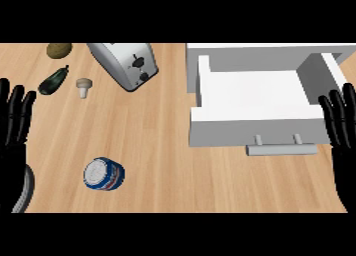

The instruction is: Pick up the can, place it into the drawer and close the drawer

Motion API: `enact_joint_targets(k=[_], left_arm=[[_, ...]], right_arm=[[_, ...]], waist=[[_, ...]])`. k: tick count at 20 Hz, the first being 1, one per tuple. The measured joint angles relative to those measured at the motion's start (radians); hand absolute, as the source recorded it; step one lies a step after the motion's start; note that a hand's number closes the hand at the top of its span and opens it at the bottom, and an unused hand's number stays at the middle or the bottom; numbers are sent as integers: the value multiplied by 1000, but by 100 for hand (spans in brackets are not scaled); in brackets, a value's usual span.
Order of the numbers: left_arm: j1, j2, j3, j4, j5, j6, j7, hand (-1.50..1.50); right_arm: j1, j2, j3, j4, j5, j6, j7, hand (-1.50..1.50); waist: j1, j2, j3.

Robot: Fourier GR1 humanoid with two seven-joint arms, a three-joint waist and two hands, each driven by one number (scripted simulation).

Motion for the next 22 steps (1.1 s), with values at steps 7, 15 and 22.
enact_joint_targets(k=[7, 15, 22], left_arm=[[195, -40, -49, -160, 27, -12, 84, -150], [393, -79, -66, -257, 19, 56, 292, -150], [436, -89, -58, -289, 26, 52, 308, -150]], right_arm=[[15, 7, -40, 15, -16, -11, 16, -150], [20, -5, -107, 39, -42, -56, 192, -150], [27, -3, -128, 57, -45, -50, 192, -150]], waist=[[30, -22, 0], [33, -26, 1], [28, -27, 0]])
